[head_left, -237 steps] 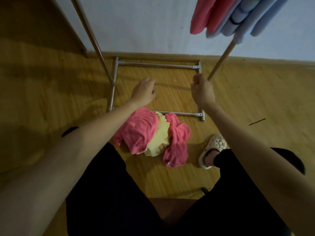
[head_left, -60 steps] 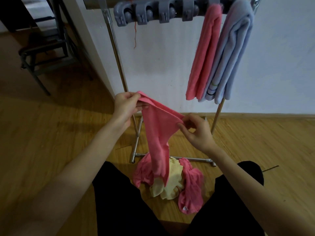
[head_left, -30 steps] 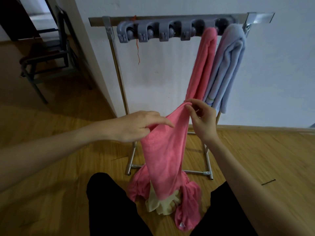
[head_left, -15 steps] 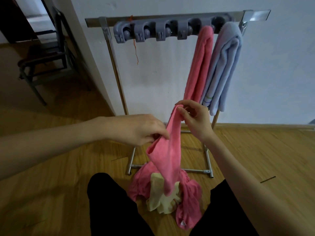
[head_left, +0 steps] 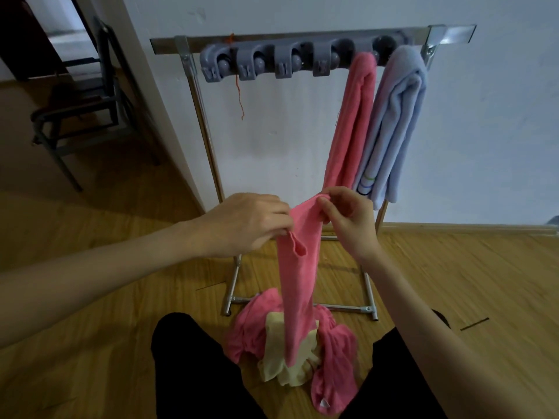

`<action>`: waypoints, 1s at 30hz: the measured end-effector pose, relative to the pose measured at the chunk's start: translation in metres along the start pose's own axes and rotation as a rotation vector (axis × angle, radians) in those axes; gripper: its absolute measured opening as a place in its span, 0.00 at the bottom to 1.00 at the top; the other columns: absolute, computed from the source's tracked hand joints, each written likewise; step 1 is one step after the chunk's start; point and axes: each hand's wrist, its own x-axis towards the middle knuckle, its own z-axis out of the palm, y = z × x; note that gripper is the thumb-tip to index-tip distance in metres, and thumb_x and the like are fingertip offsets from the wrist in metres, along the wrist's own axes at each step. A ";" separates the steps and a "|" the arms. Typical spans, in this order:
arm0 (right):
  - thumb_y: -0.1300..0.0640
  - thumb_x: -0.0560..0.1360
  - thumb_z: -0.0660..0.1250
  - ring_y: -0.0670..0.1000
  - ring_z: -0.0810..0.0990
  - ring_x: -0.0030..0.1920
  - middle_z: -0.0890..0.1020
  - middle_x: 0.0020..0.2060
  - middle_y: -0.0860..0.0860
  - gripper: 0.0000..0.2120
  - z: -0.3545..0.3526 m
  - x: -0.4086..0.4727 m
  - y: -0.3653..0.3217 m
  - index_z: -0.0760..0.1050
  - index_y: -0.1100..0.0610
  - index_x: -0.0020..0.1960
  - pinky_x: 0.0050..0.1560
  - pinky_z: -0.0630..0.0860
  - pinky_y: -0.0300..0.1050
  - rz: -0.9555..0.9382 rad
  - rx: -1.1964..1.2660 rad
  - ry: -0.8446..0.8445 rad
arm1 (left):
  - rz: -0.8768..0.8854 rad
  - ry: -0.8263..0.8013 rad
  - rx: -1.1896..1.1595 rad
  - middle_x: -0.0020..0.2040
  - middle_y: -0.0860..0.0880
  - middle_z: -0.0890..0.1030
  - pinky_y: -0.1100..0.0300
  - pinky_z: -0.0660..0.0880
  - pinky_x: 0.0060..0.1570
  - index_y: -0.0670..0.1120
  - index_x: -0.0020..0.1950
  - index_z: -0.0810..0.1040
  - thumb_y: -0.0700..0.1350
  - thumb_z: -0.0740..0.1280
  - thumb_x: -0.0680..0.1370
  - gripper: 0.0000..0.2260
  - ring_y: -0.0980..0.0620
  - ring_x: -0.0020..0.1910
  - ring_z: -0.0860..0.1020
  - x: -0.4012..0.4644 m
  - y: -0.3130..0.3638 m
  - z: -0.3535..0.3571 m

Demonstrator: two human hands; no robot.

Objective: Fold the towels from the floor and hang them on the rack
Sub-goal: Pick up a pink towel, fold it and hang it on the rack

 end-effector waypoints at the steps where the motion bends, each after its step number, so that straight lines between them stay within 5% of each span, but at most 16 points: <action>1: 0.66 0.76 0.68 0.49 0.80 0.32 0.81 0.32 0.54 0.02 0.001 -0.001 -0.002 0.79 0.62 0.48 0.35 0.79 0.45 0.005 0.023 -0.002 | -0.059 0.047 -0.007 0.43 0.50 0.80 0.54 0.77 0.36 0.45 0.48 0.80 0.49 0.57 0.78 0.13 0.51 0.42 0.77 0.000 0.000 0.001; 9: 0.66 0.74 0.69 0.46 0.81 0.35 0.83 0.37 0.58 0.06 -0.002 -0.004 -0.022 0.79 0.67 0.49 0.36 0.77 0.38 0.040 0.159 -0.089 | -0.272 0.212 -0.071 0.40 0.54 0.81 0.54 0.76 0.31 0.48 0.48 0.81 0.51 0.60 0.79 0.12 0.54 0.35 0.78 0.010 -0.004 0.007; 19: 0.70 0.69 0.65 0.54 0.81 0.49 0.82 0.49 0.63 0.15 -0.015 -0.006 -0.032 0.76 0.69 0.56 0.50 0.79 0.44 0.072 0.283 -0.343 | -0.316 0.266 -0.038 0.33 0.53 0.80 0.62 0.71 0.27 0.46 0.44 0.81 0.51 0.58 0.79 0.15 0.56 0.28 0.74 0.011 0.003 0.007; 23: 0.73 0.67 0.72 0.55 0.82 0.49 0.82 0.49 0.61 0.19 -0.011 -0.003 -0.027 0.75 0.65 0.57 0.52 0.79 0.46 0.017 0.204 -0.372 | -0.359 0.294 -0.006 0.32 0.53 0.79 0.59 0.73 0.27 0.46 0.44 0.81 0.50 0.58 0.79 0.14 0.55 0.28 0.74 0.011 0.004 0.005; 28: 0.69 0.71 0.71 0.49 0.82 0.45 0.83 0.44 0.55 0.11 -0.008 0.005 -0.029 0.78 0.63 0.53 0.49 0.79 0.41 -0.024 0.091 -0.296 | -0.388 0.345 -0.022 0.33 0.53 0.81 0.61 0.73 0.29 0.46 0.45 0.82 0.48 0.62 0.78 0.11 0.55 0.28 0.75 0.009 0.005 0.006; 30: 0.68 0.73 0.70 0.51 0.82 0.45 0.83 0.44 0.58 0.07 -0.007 0.010 -0.031 0.79 0.64 0.51 0.48 0.80 0.46 -0.030 0.079 -0.267 | -0.372 0.377 -0.054 0.36 0.52 0.82 0.66 0.71 0.30 0.46 0.46 0.82 0.50 0.63 0.78 0.11 0.56 0.30 0.76 0.006 0.005 0.007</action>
